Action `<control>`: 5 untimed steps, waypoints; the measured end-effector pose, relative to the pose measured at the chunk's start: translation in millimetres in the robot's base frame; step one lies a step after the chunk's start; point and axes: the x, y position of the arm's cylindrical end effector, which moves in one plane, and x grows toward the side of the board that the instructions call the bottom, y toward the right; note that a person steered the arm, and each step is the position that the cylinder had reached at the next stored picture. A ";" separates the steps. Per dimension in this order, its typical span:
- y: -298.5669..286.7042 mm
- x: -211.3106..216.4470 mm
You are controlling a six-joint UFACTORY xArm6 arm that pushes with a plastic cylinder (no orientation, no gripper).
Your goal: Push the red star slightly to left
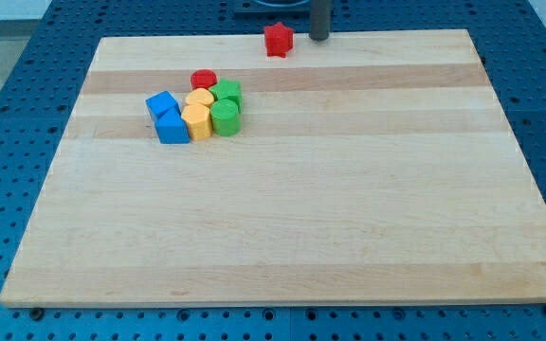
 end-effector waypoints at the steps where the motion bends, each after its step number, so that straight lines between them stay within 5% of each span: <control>1: -26.5 0.9; 5: -67.3 1.7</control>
